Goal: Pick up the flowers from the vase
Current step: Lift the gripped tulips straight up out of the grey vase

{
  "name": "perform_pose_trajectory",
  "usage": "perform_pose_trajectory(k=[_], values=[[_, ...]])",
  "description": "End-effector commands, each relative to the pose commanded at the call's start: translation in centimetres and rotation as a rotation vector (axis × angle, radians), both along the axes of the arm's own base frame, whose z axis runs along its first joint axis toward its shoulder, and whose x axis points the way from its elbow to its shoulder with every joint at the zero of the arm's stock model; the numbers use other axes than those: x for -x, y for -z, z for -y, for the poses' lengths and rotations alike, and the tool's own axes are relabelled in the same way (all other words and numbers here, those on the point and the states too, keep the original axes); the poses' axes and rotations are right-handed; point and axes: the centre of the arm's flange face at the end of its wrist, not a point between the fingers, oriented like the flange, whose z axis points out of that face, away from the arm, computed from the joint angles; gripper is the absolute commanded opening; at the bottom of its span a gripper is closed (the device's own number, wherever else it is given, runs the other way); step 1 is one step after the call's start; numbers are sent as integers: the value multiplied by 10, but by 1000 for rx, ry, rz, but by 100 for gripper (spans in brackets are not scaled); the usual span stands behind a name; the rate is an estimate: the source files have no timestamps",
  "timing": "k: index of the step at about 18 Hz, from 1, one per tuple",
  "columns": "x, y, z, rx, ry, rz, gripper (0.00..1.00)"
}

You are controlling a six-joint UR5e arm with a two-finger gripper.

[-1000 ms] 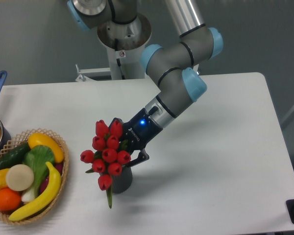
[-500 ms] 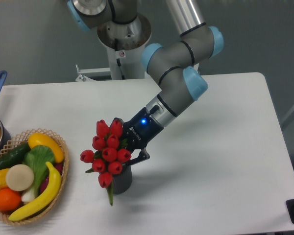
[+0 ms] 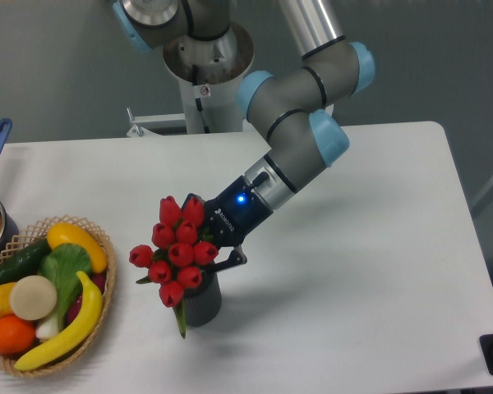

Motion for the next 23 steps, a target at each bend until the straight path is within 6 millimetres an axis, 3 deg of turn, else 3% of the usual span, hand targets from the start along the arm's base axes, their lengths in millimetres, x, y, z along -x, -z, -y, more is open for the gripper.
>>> perform_pose_trajectory(k=[9, 17, 23], values=[[9, -45, 13, -1, -70, 14, 44], [10, -76, 11, -8, -97, 30, 44], [13, -118, 9, -28, -132, 71, 44]])
